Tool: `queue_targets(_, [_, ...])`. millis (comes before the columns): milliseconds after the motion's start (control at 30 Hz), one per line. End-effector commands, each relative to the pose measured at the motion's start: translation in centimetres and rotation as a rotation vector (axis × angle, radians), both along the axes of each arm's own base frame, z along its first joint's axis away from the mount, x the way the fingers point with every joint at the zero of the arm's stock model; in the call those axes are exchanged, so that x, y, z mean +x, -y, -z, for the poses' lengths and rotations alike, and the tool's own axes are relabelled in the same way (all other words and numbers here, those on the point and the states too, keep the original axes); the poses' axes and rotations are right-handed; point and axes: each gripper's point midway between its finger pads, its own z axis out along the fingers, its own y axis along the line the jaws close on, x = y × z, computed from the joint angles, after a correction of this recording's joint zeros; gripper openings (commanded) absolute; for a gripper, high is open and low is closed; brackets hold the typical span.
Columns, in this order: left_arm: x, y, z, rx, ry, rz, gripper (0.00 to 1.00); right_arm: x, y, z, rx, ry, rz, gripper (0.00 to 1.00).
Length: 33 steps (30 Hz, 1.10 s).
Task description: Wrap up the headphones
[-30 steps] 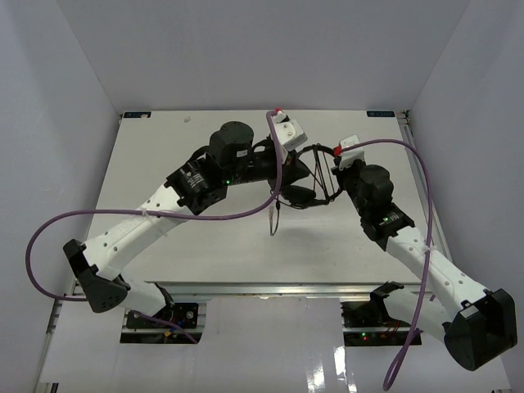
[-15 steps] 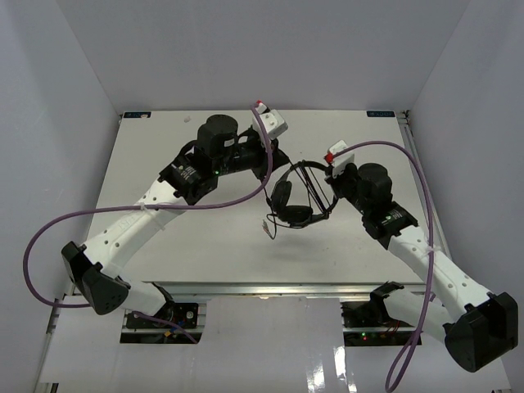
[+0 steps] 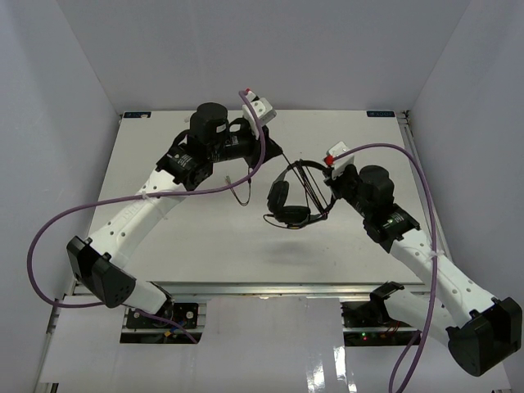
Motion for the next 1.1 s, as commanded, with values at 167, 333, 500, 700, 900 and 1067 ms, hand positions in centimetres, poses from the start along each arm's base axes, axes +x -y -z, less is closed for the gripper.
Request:
queue_targets(167, [-2.4,0.2,-12.2,-0.239,0.218,0.117,0.08,2.2,1.3,1.0,-0.025,-0.019,0.162,0.08])
queue_targets(333, [-1.0,-0.4,-13.7,-0.226,0.285,0.052,0.08,1.3,0.0,0.6,-0.001,-0.008,0.075,0.08])
queue_targets(500, [1.1,-0.3,-11.4,-0.164,0.273,0.002,0.09,0.0,-1.4,-0.2,-0.021,0.025,-0.046,0.08])
queue_targets(700, [3.1,-0.2,-8.2,-0.082,0.257,-0.034,0.11,-2.1,-3.1,-0.8,-0.057,0.041,-0.221,0.08])
queue_targets(900, [4.2,-2.2,-5.1,0.043,0.267,-0.124,0.12,-3.2,-3.4,-0.5,-0.110,0.026,-0.292,0.08])
queue_targets(1067, [5.4,-3.9,-2.5,0.102,0.244,-0.185,0.11,-4.4,-4.2,-1.1,-0.109,0.016,-0.372,0.08])
